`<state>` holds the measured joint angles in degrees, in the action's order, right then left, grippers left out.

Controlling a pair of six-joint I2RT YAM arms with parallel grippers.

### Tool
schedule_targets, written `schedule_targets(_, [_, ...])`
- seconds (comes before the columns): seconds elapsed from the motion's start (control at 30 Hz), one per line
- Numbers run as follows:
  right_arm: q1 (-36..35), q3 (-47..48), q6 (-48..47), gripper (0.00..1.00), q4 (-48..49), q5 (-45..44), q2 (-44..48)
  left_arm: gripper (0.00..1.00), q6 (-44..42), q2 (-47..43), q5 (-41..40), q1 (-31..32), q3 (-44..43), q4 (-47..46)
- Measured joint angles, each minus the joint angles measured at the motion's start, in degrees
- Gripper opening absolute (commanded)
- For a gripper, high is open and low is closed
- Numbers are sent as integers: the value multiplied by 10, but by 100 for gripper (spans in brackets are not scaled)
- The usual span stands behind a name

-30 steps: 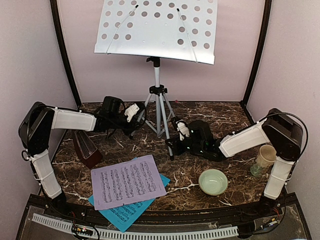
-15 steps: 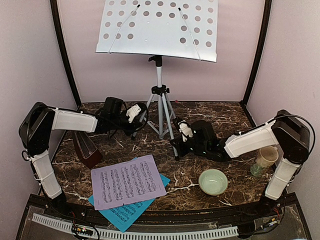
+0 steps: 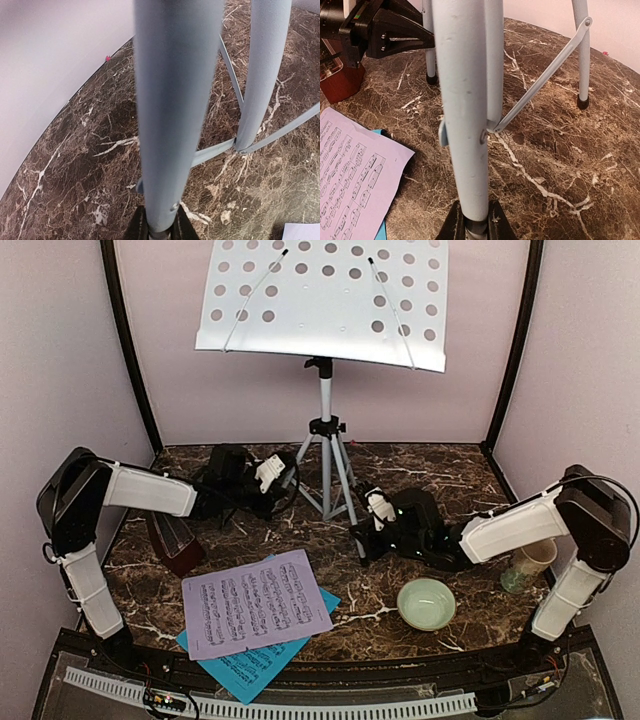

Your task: Set up the instrument practice props

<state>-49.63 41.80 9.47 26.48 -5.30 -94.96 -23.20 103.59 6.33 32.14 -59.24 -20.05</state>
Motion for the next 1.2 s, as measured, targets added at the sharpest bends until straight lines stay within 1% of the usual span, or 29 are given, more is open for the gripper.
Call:
schedule_targets(0.2, [6,-2,-3,0,3,-3,2,0,0,6,-6,2,-7,0])
schedule_targets(0.4, [33,47,-12,0,0,-7,-42,0,1,57,-42,-2,-65,-9])
schedule_targets(0.5, [42,68,-20,0,-3,-8,-59,0,3,71,-54,-5,-81,-11])
schedule_targets(0.6, [47,70,-28,0,-3,-7,-60,0,5,71,-52,-8,-80,-13])
schedule_targets(0.77, [52,31,-35,0,6,4,-32,0,-1,60,-32,-8,-59,-26])
schedule_targets(0.9, [54,26,-35,0,7,18,-28,0,0,50,-18,-8,-45,-27])
schedule_targets(0.93, [54,26,-35,3,6,20,-28,4,0,48,-17,-8,-43,-27])
schedule_targets(1.03, [53,30,-34,18,0,27,-28,34,5,40,-14,-8,-36,-23])
schedule_targets(1.1, [50,32,-32,30,-5,27,-28,47,16,35,-16,-8,-35,-13])
schedule_targets(1.13, [49,32,-25,37,-9,26,-26,51,23,30,-17,-12,-31,-3])
schedule_targets(1.2, [49,32,-19,53,-38,22,-18,67,39,13,-18,-18,-25,17])
